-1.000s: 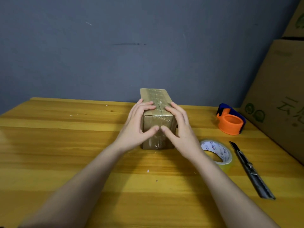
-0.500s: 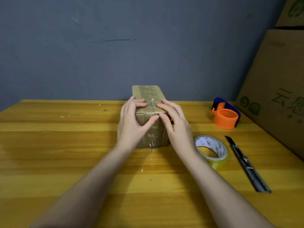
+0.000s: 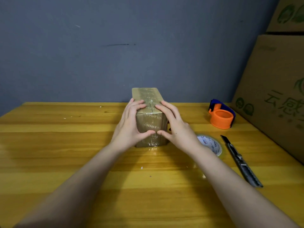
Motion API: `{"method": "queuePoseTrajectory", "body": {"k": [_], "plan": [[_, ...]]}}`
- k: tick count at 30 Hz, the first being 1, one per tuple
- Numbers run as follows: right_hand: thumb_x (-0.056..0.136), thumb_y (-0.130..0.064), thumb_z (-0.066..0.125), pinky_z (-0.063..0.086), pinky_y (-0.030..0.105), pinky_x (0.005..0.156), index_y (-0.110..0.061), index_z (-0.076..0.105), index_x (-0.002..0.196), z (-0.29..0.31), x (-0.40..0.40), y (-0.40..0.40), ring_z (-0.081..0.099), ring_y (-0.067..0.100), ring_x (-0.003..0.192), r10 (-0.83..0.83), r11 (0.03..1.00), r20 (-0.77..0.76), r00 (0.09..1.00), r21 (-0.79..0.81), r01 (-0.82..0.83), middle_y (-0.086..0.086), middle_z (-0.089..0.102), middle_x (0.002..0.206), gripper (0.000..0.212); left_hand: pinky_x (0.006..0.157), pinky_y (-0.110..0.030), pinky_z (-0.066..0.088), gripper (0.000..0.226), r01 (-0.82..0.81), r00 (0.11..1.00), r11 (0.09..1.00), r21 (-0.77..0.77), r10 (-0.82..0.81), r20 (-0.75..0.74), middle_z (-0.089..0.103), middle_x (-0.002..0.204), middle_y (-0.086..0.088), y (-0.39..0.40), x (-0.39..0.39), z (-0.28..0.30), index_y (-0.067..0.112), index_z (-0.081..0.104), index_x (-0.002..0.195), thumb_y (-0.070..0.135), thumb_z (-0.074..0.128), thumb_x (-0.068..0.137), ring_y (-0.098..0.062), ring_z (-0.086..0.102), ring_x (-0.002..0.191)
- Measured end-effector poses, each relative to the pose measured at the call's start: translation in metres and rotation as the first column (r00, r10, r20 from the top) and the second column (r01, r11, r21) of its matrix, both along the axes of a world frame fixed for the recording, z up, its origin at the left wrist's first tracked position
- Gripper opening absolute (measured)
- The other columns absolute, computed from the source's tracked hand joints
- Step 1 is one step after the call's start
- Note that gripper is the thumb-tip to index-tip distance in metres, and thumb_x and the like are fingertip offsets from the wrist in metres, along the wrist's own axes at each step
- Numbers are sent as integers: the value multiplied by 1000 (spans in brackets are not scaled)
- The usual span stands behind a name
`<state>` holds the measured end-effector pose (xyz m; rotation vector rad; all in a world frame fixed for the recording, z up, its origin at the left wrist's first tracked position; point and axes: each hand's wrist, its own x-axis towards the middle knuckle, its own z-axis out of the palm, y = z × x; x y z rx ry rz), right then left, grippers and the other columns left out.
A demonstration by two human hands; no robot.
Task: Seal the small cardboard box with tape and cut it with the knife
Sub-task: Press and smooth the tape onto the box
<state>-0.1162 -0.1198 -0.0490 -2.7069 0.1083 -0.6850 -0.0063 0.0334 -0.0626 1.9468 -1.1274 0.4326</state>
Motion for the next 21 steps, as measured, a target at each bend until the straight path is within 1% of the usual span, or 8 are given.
{"method": "queuePoseTrajectory", "body": {"k": [3, 5, 7, 9, 11, 16, 19, 21], "plan": [[78, -27, 74, 53, 41, 85, -50, 16, 140, 1, 0, 4, 61, 27, 108, -33, 996, -51, 998, 82, 37, -16, 1, 157, 88, 109, -26, 27, 89, 41, 992, 999, 28, -37, -124, 17, 154, 1, 4, -5, 6, 23, 34, 135, 25, 85, 62, 0, 19, 134], [80, -32, 70, 47, 41, 95, -53, 16, 138, 4, -1, 9, 54, 26, 119, -34, 981, -73, 997, 189, 48, -8, 9, 159, 82, 107, -24, 26, 85, 56, 976, 998, 30, -49, -211, 10, 156, 2, 6, -8, 8, 31, 33, 134, 21, 82, 66, 3, 16, 132], [85, -37, 64, 45, 46, 99, -54, 19, 137, 6, -2, 14, 51, 23, 123, -18, 962, -45, 999, 270, 29, -6, 34, 151, 71, 115, -34, 27, 82, 73, 960, 997, -11, -73, -270, 20, 153, 0, 6, -11, 8, 38, 31, 131, 20, 80, 68, -7, 17, 141], [90, -37, 59, 46, 47, 96, -54, 22, 136, 7, -4, 18, 55, 22, 117, -32, 953, -4, 999, 302, 31, -6, 49, 140, 61, 113, -43, 32, 81, 101, 940, 993, -59, -115, -321, 33, 143, 1, 5, -13, 9, 39, 30, 128, 17, 80, 67, -17, 31, 137], [92, -35, 56, 48, 42, 92, -52, 25, 136, 7, -7, 21, 57, 22, 112, -59, 952, 15, 998, 303, 52, -6, 54, 135, 57, 110, -44, 37, 82, 121, 923, 989, -80, -142, -358, 38, 137, 4, 4, -16, 11, 37, 30, 127, 14, 80, 66, -18, 39, 131], [92, -36, 56, 47, 34, 85, -48, 27, 139, 6, -13, 28, 61, 23, 103, -85, 965, 20, 996, 252, 78, -5, 56, 133, 57, 107, -45, 40, 82, 140, 901, 986, -87, -163, -401, 40, 134, 2, 10, -17, 12, 38, 30, 125, 15, 80, 64, -19, 41, 128], [91, -36, 57, 46, 34, 87, -46, 27, 140, 4, -15, 32, 59, 23, 109, -93, 973, 30, 995, 214, 85, -5, 55, 135, 58, 108, -45, 39, 81, 140, 906, 986, -91, -165, -390, 40, 134, 5, 15, -17, 9, 41, 30, 125, 16, 79, 65, -17, 40, 130], [91, -35, 58, 46, 37, 92, -45, 26, 141, 4, -15, 35, 57, 23, 116, -93, 979, 25, 995, 183, 87, -4, 53, 137, 61, 108, -45, 40, 80, 134, 909, 985, -110, -166, -383, 40, 135, 7, 18, -17, 6, 48, 31, 123, 20, 78, 65, -16, 41, 130]]}}
